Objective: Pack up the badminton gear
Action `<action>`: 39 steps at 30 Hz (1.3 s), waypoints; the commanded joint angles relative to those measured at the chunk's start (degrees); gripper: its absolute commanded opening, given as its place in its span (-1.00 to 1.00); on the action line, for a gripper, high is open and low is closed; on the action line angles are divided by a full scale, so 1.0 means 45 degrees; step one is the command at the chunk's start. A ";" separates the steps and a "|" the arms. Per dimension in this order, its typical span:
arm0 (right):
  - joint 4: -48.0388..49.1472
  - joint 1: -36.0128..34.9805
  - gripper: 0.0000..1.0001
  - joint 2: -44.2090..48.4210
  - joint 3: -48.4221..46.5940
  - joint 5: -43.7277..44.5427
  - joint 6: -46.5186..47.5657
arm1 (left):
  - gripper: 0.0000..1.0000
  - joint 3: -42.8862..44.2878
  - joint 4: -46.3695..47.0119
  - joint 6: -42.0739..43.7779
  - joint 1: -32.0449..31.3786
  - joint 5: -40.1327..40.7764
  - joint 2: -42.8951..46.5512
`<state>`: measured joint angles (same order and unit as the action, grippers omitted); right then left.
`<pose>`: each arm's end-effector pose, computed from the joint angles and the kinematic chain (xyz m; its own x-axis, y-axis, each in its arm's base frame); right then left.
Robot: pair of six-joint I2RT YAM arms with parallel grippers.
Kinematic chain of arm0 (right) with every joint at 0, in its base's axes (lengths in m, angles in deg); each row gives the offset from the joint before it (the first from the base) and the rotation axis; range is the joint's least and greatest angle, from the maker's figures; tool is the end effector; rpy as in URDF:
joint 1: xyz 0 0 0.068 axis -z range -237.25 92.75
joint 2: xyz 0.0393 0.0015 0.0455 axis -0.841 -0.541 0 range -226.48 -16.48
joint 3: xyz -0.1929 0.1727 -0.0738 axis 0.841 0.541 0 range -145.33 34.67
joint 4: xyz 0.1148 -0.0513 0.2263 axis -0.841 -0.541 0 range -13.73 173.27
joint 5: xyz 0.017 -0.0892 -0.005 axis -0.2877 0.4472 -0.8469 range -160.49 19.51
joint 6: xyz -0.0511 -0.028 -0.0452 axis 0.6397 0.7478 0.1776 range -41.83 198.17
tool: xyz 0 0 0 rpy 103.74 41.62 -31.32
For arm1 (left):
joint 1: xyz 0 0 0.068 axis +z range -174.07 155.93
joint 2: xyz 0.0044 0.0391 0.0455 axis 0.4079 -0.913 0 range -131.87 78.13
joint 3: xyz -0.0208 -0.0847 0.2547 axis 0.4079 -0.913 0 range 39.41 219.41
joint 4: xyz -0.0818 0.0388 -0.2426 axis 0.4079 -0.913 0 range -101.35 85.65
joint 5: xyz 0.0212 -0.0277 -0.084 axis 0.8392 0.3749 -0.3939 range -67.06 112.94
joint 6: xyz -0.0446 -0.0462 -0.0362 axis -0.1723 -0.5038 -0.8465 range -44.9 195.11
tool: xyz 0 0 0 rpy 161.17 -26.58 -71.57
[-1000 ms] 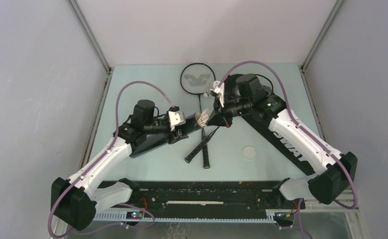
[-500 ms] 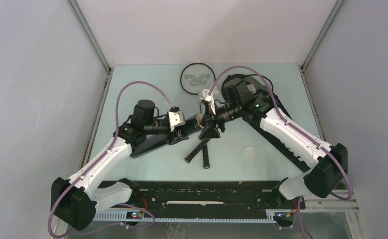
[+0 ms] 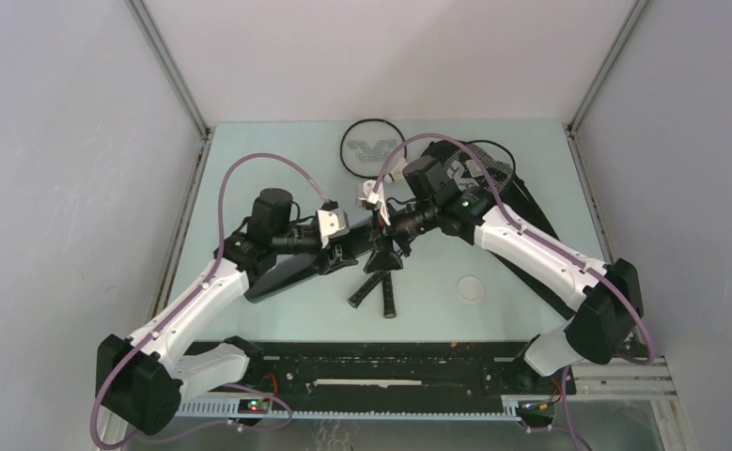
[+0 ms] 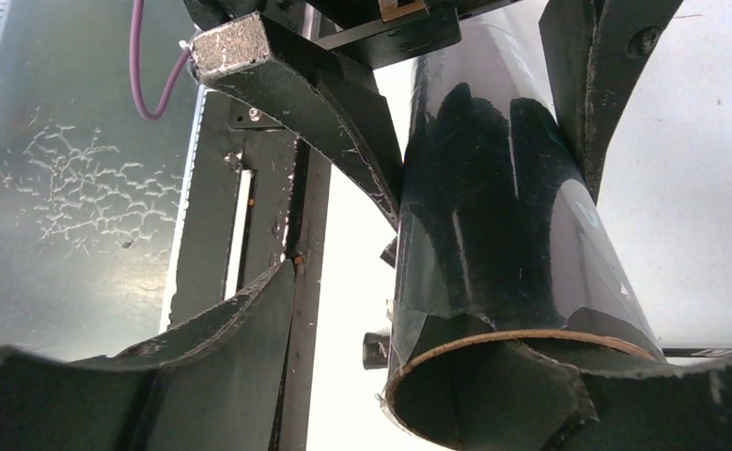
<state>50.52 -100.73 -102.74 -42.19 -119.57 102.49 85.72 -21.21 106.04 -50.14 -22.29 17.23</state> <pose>0.2123 0.2654 0.3161 -0.0907 -0.4578 -0.8844 -0.9817 -0.1084 0.1568 0.1992 -0.1462 0.2766 0.0366 0.3852 -0.9221 0.9730 0.1966 0.1208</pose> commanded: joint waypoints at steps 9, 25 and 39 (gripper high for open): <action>-0.0357 0.1923 0.72 0.2615 -0.0102 0.0232 0.0156 | -0.66 -0.0446 0.0886 0.0179 0.0582 0.0394 0.0634; 0.1180 0.5372 0.62 -0.4384 -0.4432 0.4811 -0.2224 | -0.66 -0.0426 0.0515 0.0546 0.0931 0.0600 0.1034; -0.1530 0.6127 0.62 -1.2171 -1.3069 0.5067 -0.2247 | -0.65 -0.0492 0.0398 0.0820 0.0929 0.0474 0.0881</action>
<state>47.57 -73.43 -153.25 -92.27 -96.71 92.19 85.11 -20.77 108.14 -46.27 -19.23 20.33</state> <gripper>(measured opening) 0.808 0.703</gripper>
